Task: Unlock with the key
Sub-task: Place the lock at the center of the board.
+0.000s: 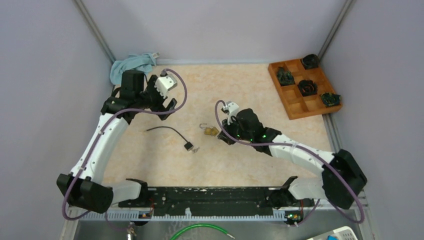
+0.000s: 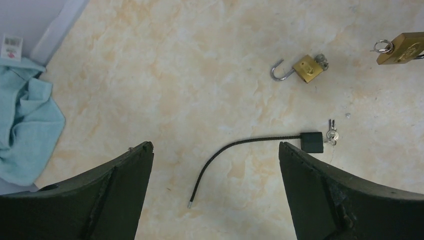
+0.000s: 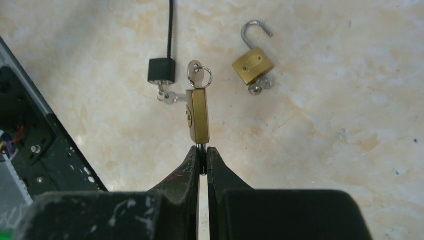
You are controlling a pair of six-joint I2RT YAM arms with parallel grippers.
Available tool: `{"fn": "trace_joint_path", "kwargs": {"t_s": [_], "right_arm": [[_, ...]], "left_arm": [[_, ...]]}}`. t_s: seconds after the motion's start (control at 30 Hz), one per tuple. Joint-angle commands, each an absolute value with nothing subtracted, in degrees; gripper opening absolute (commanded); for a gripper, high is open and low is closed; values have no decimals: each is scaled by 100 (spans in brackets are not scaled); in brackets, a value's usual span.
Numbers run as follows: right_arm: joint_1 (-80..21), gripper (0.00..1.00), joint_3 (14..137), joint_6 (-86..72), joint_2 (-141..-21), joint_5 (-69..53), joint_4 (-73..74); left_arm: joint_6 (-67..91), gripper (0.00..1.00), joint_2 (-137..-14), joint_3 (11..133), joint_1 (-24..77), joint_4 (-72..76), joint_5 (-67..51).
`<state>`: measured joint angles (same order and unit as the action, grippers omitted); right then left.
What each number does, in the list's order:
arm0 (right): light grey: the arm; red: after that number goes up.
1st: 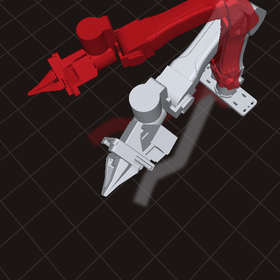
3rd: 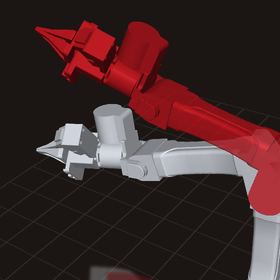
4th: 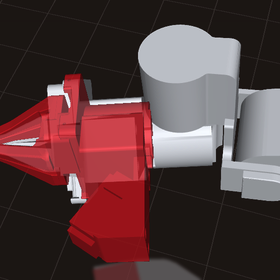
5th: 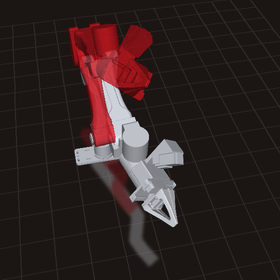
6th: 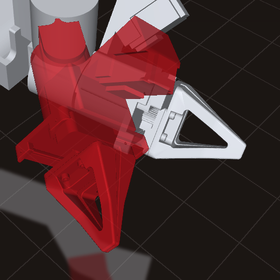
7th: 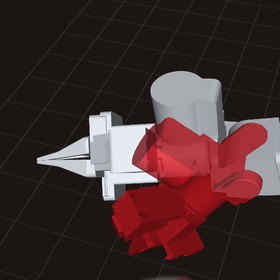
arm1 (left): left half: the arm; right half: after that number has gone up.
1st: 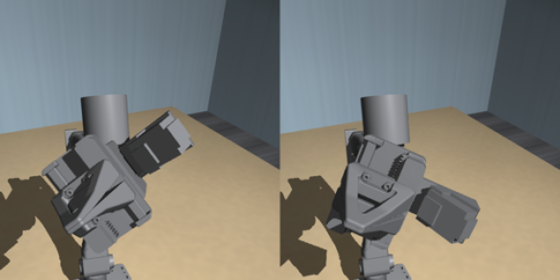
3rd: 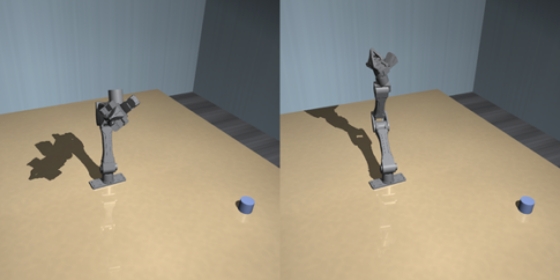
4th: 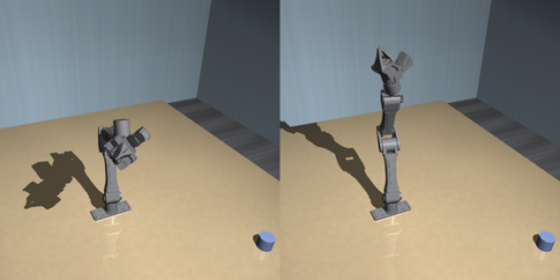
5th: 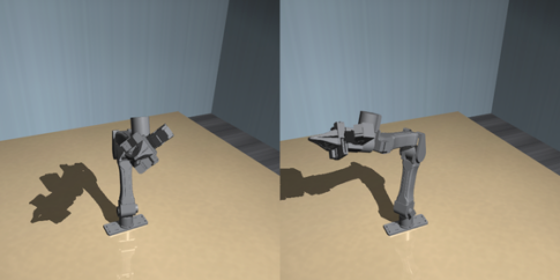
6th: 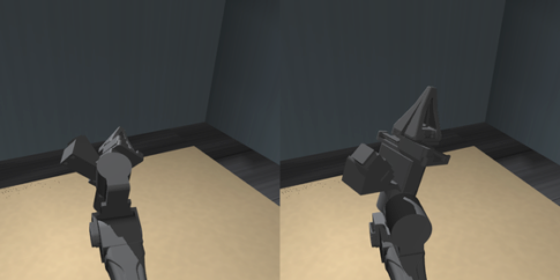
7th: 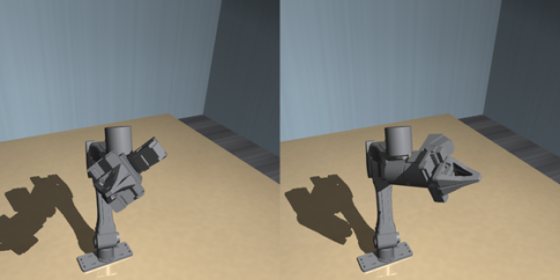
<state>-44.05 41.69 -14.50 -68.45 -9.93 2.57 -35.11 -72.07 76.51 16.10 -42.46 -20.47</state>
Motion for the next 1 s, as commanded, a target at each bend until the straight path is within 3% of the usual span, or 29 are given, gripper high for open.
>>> {"fn": "trace_joint_path", "kwargs": {"t_s": [0.0, 0.4, 0.47, 0.5, 0.57, 0.6, 0.77, 0.97], "right_arm": [[-4373, 0, 4146, -1293, -7417, -1280, -629], [-4219, 0, 3459, -1445, -8204, -1038, -1004], [-4187, 18, 3283, -1551, -8082, -864, -1019], [-4184, 37, 3234, -1589, -8000, -767, -971], [-4179, 87, 3206, -1633, -7775, -543, -825], [-4176, 97, 3199, -1647, -7626, -362, -766], [-3981, 99, 3215, -1767, -6793, 835, -569], [-3378, 99, 2885, -1604, -5631, 3089, -1000]], "left_arm": [[-3227, 99, -6886, 6807, 1295, -3803, -2120], [-2596, 99, -6601, 4485, 571, -1624, -2336], [-2528, 99, -6645, 4212, 509, -1240, -2369], [-2445, 99, -6671, 4080, 483, -996, -2379], [-2232, 99, -6736, 3907, 444, -516, -2381], [-2124, 99, -6799, 3840, 437, -305, -2406], [-1491, 99, -7174, 3458, 334, 1000, -2335], [-700, 99, -7545, 2864, 48, 2767, -2094]]}}
